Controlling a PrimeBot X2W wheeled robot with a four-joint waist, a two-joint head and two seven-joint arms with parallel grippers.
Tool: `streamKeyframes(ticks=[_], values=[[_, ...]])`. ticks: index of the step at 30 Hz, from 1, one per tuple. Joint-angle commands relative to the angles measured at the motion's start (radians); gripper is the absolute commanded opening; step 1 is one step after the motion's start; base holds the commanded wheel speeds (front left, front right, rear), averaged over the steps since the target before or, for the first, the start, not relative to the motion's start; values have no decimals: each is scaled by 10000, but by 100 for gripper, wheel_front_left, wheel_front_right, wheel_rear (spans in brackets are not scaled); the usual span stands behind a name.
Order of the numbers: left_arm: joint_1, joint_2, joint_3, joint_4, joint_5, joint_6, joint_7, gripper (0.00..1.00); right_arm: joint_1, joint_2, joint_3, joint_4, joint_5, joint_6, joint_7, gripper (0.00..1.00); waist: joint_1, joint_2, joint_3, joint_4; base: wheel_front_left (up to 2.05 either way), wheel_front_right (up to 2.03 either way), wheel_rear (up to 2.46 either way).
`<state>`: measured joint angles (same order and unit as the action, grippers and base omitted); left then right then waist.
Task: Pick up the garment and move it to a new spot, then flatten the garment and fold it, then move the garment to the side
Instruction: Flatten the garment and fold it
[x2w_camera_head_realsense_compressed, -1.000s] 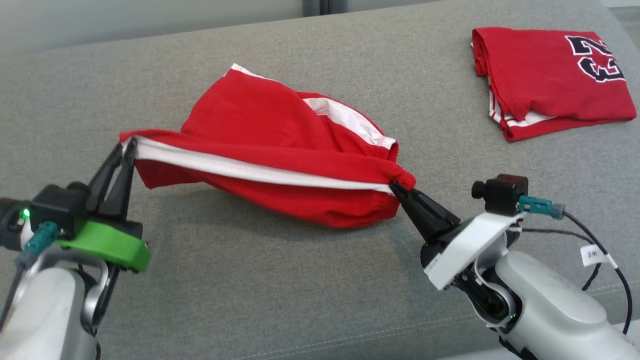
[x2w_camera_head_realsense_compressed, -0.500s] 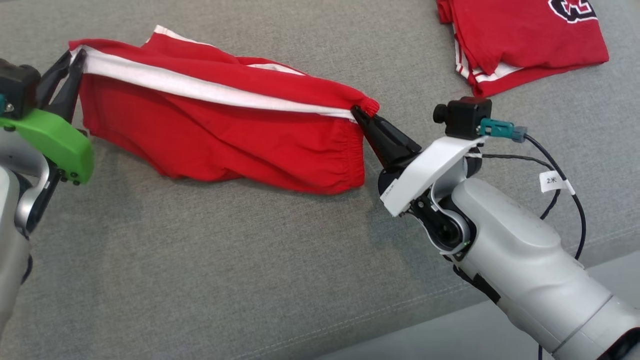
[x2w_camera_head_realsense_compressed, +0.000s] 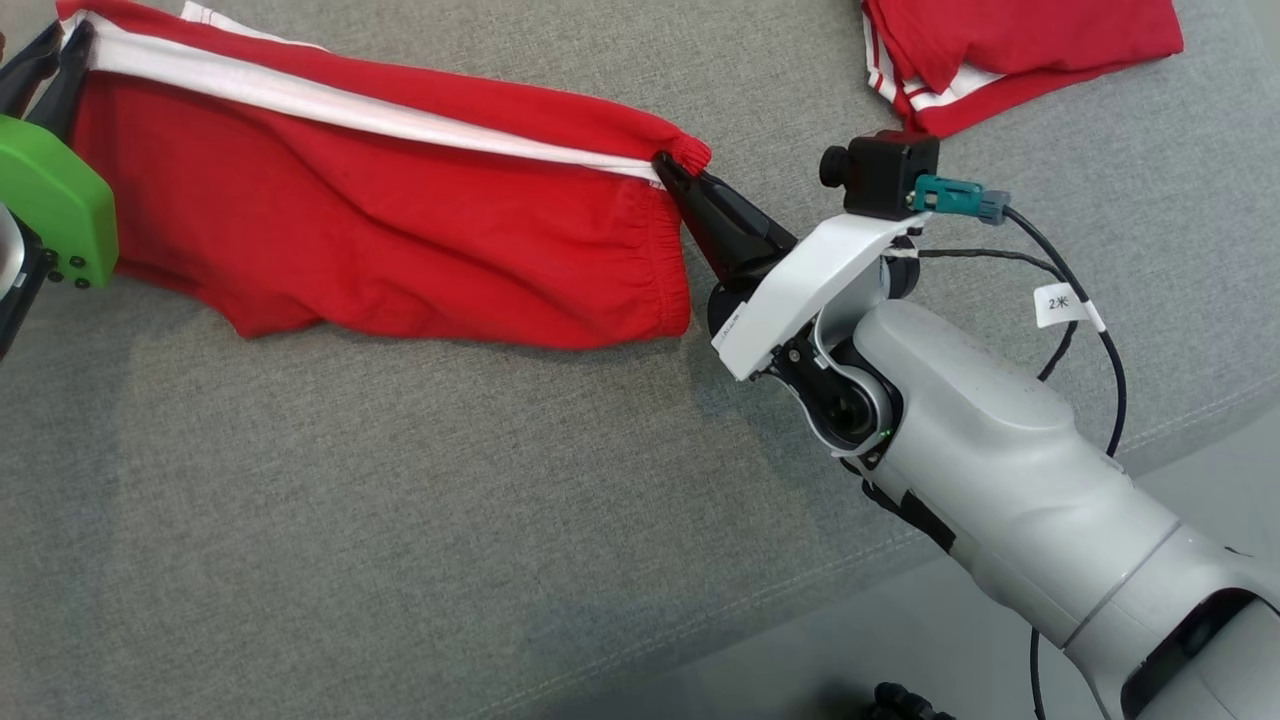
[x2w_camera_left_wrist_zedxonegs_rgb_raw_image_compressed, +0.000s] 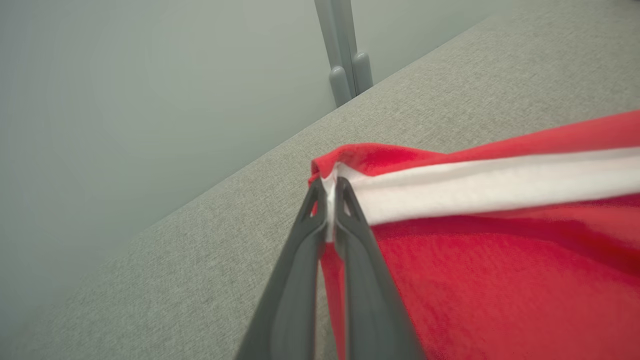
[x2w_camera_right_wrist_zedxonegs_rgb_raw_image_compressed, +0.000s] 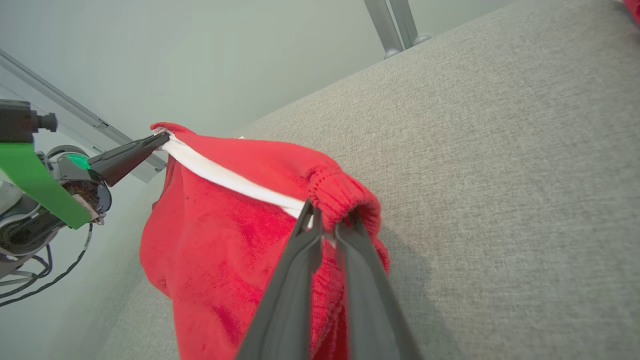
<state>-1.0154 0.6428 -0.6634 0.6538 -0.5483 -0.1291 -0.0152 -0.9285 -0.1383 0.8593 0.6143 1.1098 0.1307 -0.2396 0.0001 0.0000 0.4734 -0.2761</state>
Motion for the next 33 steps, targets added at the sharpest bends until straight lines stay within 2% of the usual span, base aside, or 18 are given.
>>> streamKeyframes(ticks=[1, 6, 7, 8, 9, 10, 11, 16, 23, 27, 33], values=[[-198, 60, -70, 86, -52, -12, -78, 0, -124, -4, 41, 86, 78, -2, -64, 0, -1, 0, 103, -72, 0, 0, 0], [-636, -93, -707, 666, -374, -13, -343, 0, -402, 138, 298, 412, 238, 0, -167, 0, -1, 0, 196, -19, 0, 0, 0], [-722, -126, -787, 752, -415, -13, -450, 27, -448, 149, 342, 451, 270, 0, -188, 0, -1, 0, 206, -2, 0, 0, 0], [-775, -152, -891, 852, -482, -13, -532, 39, -475, 155, 384, 476, 264, 0, -193, 0, -1, 0, 213, 14, 0, 0, 0], [-792, -174, -1011, 945, -540, -13, -608, 49, -495, 151, 409, 503, 269, 0, -210, 29, -1, 0, 212, 30, 0, 0, 0], [-820, -205, -1108, 1029, -583, -13, -693, 91, -525, 139, 421, 532, 271, 0, -216, 94, -1, 0, 211, 52, 0, 0, 0], [-874, -221, -1215, 1111, -619, -13, -805, 100, -543, 128, 434, 555, 269, 0, -235, 100, -1, 0, 206, 75, 0, 0, 0], [-802, -420, -1689, 1561, -1004, -13, -1461, 100, -425, -107, 236, 598, -130, 0, -257, 100, -1, 0, -39, 275, 0, 0, 0], [-296, -585, -1788, 1953, -1366, -14, -2228, 100, 462, -532, -670, 132, -1603, 0, -262, 100, -1, 0, -603, 570, 0, 0, 0], [104, -646, -1548, 2053, -1502, 19, -2437, 100, 1163, -703, -1375, -351, -2433, 0, -263, 100, -1, 0, -920, 724, 0, 0, 0], [988, -646, -592, 1207, -1325, 483, -2495, 100, 2221, -713, -2266, -1287, -3708, 0, -259, 100, -1, 0, -1265, 838, 0, 0, 0]])
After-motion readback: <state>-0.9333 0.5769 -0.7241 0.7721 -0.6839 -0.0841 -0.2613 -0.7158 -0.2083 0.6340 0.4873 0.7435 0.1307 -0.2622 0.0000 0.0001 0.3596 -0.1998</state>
